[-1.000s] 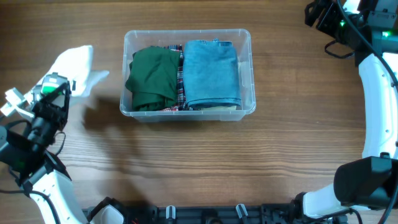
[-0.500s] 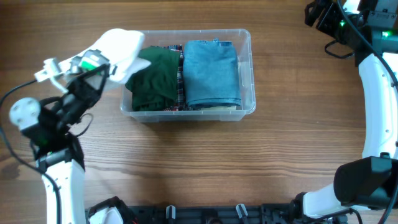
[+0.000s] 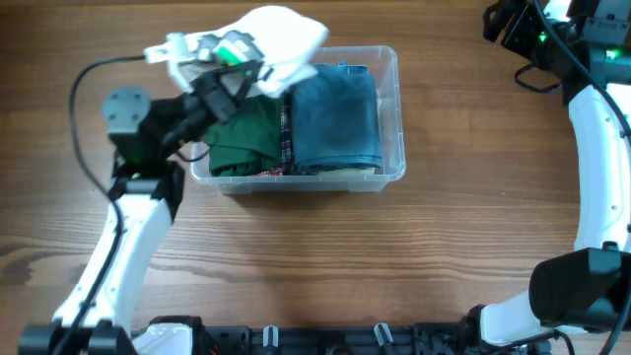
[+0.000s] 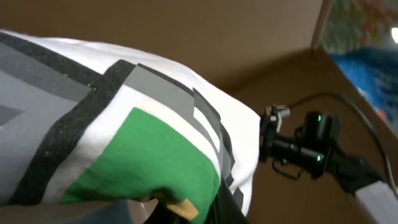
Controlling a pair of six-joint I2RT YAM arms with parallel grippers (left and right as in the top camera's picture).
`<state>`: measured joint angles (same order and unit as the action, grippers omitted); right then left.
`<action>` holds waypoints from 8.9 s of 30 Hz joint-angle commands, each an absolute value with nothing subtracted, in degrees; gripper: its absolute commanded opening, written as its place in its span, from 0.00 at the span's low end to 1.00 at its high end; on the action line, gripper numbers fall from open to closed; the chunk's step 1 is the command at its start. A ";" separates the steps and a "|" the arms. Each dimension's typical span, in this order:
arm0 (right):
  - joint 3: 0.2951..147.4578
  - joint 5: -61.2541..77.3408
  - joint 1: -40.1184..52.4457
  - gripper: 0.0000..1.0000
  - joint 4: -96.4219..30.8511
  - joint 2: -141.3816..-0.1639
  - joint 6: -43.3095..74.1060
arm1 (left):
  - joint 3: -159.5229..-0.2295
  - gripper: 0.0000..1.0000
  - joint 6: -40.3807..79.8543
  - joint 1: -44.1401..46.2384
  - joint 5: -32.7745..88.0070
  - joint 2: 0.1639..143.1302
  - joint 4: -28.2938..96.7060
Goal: Pack container
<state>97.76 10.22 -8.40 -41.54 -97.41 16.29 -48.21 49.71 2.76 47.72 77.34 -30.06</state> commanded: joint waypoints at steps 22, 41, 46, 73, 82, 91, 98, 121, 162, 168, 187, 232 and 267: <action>97.38 9.82 -8.32 1.00 -41.39 -98.04 16.67 | -67.33 0.04 31.22 22.74 47.22 92.18 -29.04; 97.38 9.82 -8.32 1.00 -41.39 -98.04 16.67 | -67.66 0.04 15.20 23.64 59.20 100.31 -23.81; 97.38 9.82 -8.32 1.00 -41.39 -98.04 16.67 | -71.90 0.04 15.14 21.80 64.12 100.31 -25.54; 97.38 9.85 -8.32 1.00 -41.39 -98.04 16.67 | -75.13 0.04 13.78 16.69 90.37 112.46 -27.38; 97.38 9.82 -8.32 1.00 -41.39 -98.04 16.69 | -75.11 0.07 15.64 14.85 90.35 112.46 -19.44; 97.38 9.85 -8.32 1.00 -41.39 -98.04 16.69 | -75.13 0.70 23.40 13.21 90.32 112.44 -17.58; 97.38 9.82 -8.32 1.00 -41.39 -98.04 16.69 | -75.13 0.68 33.04 13.21 90.35 112.40 -23.22; 97.38 9.85 -8.32 1.00 -41.39 -98.04 16.69 | -75.11 0.63 58.76 8.03 90.32 108.38 -58.48; 97.38 9.82 -8.32 1.00 -41.39 -98.04 16.69 | -75.33 1.00 -10.85 15.92 0.51 104.47 11.99; 97.38 9.82 -8.32 1.00 -41.39 -98.04 16.69 | -76.62 1.00 -11.60 20.21 -5.69 104.07 8.97; 97.38 9.85 -8.32 1.00 -41.39 -98.04 16.71 | -81.73 1.00 -9.91 26.15 -1.54 96.49 33.80; 97.38 9.82 -8.32 1.00 -41.39 -98.04 16.69 | -97.97 0.99 -4.69 31.27 -9.30 104.55 27.90; 97.38 9.85 -8.32 1.00 -41.39 -98.04 16.69 | -99.44 1.00 3.73 32.73 -16.95 120.44 53.01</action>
